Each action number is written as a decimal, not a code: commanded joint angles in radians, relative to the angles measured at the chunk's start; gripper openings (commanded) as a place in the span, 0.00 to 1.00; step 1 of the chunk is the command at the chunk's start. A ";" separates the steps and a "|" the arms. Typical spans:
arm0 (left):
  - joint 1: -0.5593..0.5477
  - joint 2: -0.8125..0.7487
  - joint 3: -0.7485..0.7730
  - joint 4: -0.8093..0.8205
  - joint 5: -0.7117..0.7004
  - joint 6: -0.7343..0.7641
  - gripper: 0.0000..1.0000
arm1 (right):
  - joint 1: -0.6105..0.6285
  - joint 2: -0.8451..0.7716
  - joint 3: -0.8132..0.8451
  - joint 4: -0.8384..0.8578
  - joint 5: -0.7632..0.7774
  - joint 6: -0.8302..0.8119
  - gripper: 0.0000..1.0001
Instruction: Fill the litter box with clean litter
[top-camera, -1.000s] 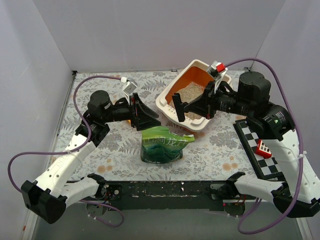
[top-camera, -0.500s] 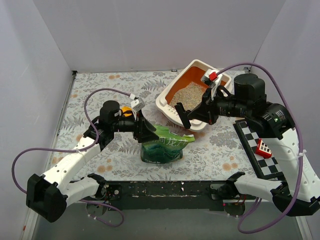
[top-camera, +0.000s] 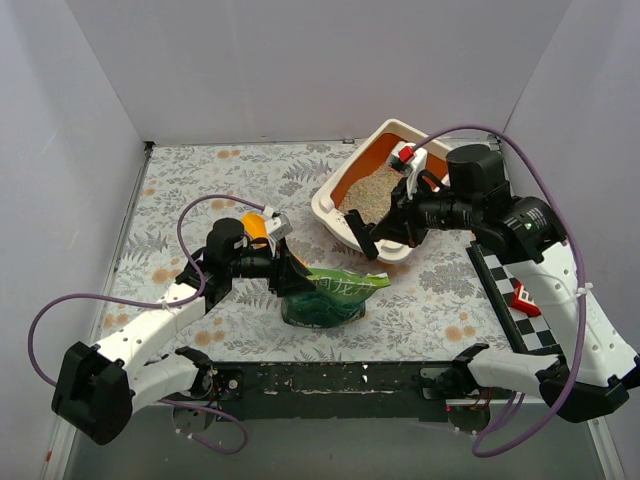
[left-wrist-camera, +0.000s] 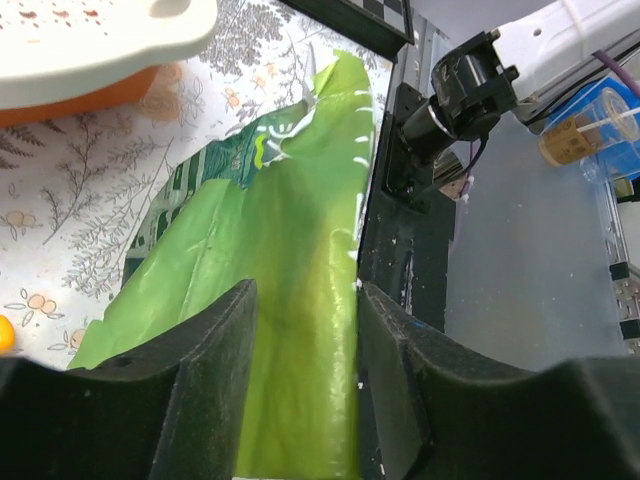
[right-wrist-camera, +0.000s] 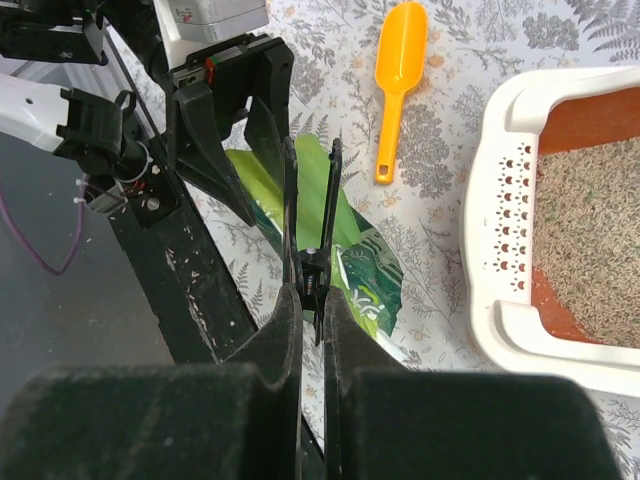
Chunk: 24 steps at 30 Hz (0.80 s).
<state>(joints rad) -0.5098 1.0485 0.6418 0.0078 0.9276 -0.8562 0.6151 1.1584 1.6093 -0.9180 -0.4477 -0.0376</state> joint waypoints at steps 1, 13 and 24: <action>-0.013 -0.038 -0.050 0.040 -0.029 0.048 0.37 | 0.000 0.009 -0.044 0.019 -0.017 -0.039 0.01; -0.015 -0.031 -0.082 0.041 -0.104 0.072 0.00 | 0.028 0.052 -0.130 0.068 -0.134 -0.260 0.01; -0.015 -0.028 -0.073 0.032 -0.093 0.062 0.00 | 0.077 0.113 -0.169 0.093 -0.155 -0.398 0.01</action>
<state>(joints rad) -0.5194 1.0286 0.5705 0.0681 0.8333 -0.7971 0.6819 1.2629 1.4475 -0.8761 -0.5735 -0.3706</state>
